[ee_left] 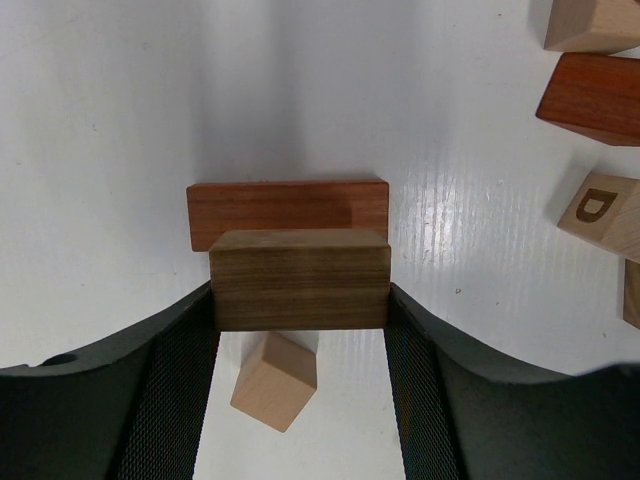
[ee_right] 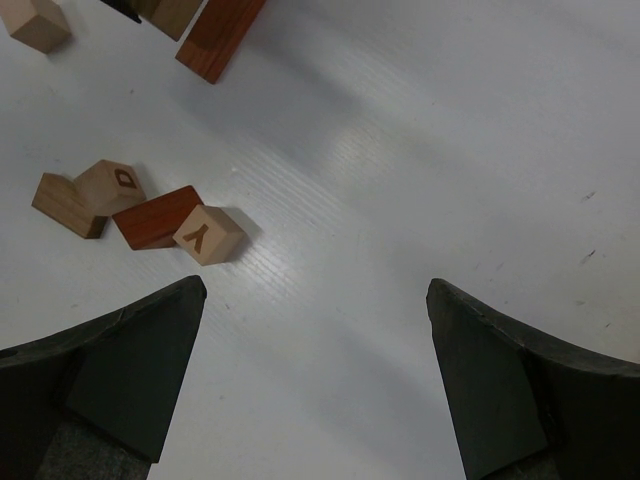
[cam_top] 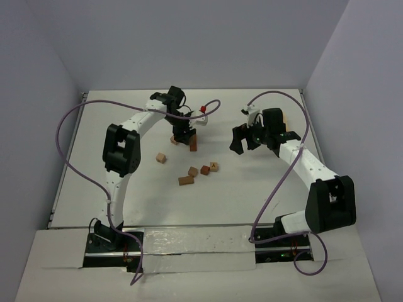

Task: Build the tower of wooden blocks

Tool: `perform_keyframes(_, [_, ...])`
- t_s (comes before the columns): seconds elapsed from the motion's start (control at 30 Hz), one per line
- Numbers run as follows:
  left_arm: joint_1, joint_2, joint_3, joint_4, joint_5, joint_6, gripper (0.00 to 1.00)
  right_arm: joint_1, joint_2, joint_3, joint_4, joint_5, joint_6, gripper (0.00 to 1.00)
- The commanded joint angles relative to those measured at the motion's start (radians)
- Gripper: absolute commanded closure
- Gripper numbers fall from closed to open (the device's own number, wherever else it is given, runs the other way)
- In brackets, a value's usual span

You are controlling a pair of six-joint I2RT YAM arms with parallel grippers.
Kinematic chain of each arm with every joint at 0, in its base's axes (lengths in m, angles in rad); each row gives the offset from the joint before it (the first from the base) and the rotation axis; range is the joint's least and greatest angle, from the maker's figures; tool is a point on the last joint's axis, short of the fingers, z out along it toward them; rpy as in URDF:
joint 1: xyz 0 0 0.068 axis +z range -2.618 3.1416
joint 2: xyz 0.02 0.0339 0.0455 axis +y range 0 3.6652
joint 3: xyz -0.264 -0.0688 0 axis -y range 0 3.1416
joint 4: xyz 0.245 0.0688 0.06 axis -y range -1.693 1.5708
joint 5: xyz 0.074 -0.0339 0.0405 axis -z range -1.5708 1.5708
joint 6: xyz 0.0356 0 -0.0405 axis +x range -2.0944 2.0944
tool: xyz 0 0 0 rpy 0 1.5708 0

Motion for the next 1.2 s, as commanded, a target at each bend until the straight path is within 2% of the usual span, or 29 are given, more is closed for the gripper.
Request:
perform_keyframes(0.0, [-0.011,0.006,0.060,-0.017,0.016,-0.026,0.58,-0.014,0.011,0.054,-0.002,-0.014,0.001,0.00])
perform_keyframes(1.17, [-0.037,0.068,0.092,0.018,-0.019,-0.061,0.52,-0.016,0.023,0.061,0.002,-0.022,0.008,0.00])
